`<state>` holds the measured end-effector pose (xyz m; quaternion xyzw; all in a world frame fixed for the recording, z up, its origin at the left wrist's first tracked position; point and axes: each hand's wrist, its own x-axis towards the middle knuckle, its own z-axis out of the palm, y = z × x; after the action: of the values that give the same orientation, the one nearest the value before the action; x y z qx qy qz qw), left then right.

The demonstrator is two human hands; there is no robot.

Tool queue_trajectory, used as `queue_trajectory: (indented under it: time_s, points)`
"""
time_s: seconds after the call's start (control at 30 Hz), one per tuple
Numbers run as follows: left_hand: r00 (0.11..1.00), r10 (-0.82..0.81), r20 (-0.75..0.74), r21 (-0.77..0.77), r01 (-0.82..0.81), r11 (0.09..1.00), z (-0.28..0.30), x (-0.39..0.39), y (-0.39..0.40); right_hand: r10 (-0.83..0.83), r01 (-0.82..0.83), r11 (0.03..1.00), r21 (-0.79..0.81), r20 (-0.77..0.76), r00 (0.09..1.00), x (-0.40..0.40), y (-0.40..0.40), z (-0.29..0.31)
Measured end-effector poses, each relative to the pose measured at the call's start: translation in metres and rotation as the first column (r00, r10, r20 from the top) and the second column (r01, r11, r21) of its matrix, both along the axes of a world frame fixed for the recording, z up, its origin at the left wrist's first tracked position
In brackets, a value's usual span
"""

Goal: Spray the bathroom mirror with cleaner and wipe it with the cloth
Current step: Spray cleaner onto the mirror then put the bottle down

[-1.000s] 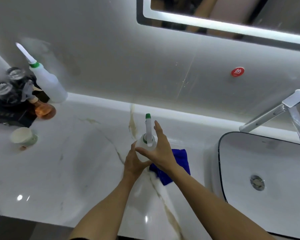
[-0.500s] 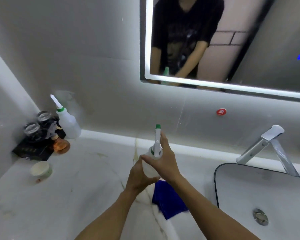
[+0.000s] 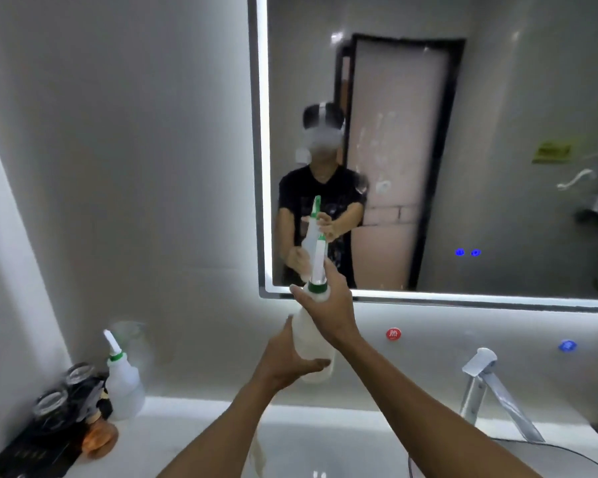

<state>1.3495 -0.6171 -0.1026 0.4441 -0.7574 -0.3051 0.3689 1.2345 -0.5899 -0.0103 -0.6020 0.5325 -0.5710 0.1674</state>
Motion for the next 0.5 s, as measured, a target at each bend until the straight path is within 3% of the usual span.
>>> queue_trajectory:
  time_s: [0.27, 0.5]
  points:
    - [0.997, -0.021, -0.071, -0.106, 0.013, 0.994, 0.078, -0.025, -0.003, -0.082, 0.091, 0.994, -0.067, 0.116, 0.990, -0.008, 0.000, 0.103]
    - [0.993, 0.002, -0.118, -0.090, -0.013, 0.996, 0.095, -0.043, 0.003, -0.118, 0.124, 0.990, -0.061, 0.102, 0.988, -0.010, 0.007, 0.132]
